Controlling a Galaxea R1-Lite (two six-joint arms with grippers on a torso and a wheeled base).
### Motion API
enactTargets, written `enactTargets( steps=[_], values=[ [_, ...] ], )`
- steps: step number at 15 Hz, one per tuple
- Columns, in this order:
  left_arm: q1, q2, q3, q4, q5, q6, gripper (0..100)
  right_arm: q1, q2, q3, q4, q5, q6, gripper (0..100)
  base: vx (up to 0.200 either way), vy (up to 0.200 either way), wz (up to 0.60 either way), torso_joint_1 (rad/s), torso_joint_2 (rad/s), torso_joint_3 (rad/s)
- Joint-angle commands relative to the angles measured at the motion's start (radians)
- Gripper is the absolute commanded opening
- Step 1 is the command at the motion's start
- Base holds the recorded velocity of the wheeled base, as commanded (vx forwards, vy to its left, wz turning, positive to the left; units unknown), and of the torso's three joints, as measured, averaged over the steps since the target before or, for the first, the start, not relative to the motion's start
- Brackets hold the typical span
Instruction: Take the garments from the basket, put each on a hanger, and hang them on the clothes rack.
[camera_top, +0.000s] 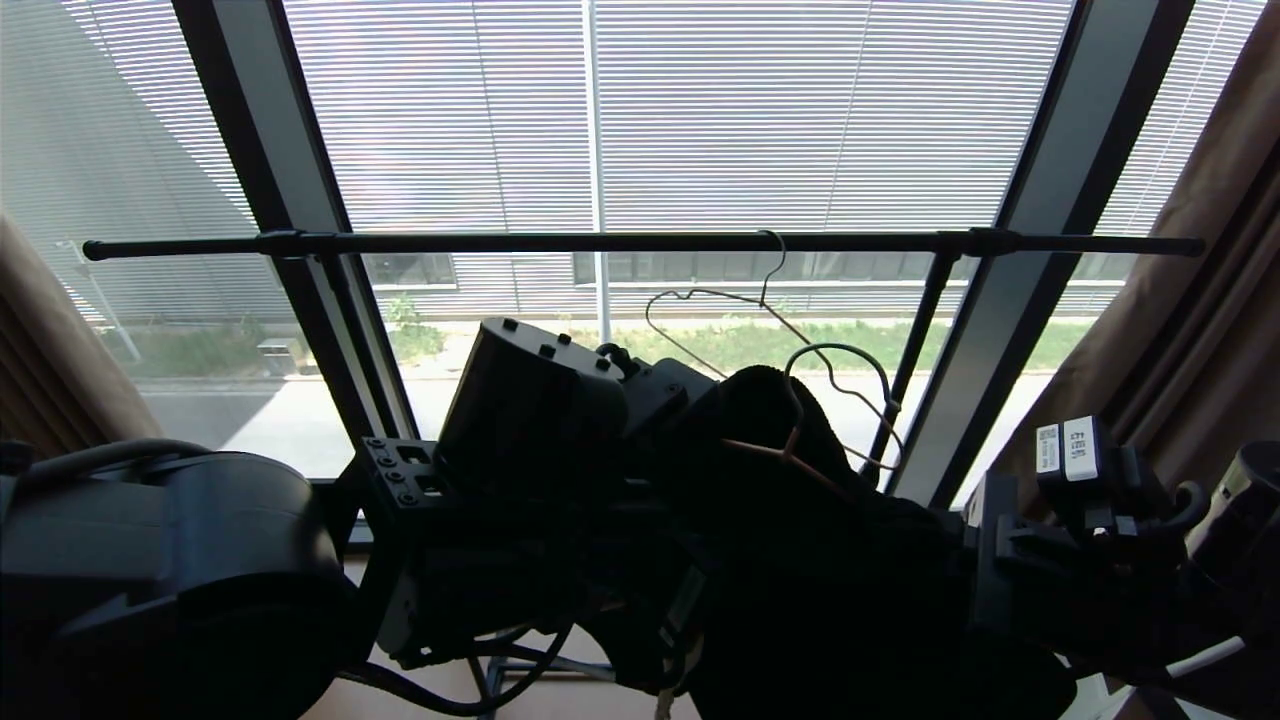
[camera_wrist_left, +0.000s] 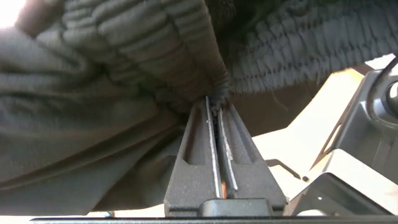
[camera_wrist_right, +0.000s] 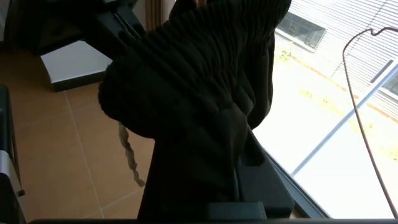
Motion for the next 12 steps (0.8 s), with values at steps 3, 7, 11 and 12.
enactTargets(
  steps=[3,7,11,12],
  values=[
    [0.001,0.032,0.005,-0.057,0.002,-0.003,100,0.002,-0.002,0.001,0.000,0.000,0.000,0,0.000,0.000,0.00,0.000,0.00,0.000],
    [-0.001,0.034,0.001,-0.066,0.004,-0.003,100,0.004,0.002,0.001,0.000,0.000,0.000,0,0.000,0.000,0.00,0.000,0.00,0.000],
    [-0.001,-0.030,0.027,-0.064,0.007,-0.005,100,-0.003,0.010,-0.006,-0.001,0.002,0.000,0,0.000,0.000,0.00,0.000,0.00,0.000],
    [0.002,-0.069,0.050,-0.063,0.007,-0.005,100,-0.006,0.012,-0.007,-0.001,0.002,0.002,0,0.000,0.000,0.00,0.000,0.00,0.000]
  ],
)
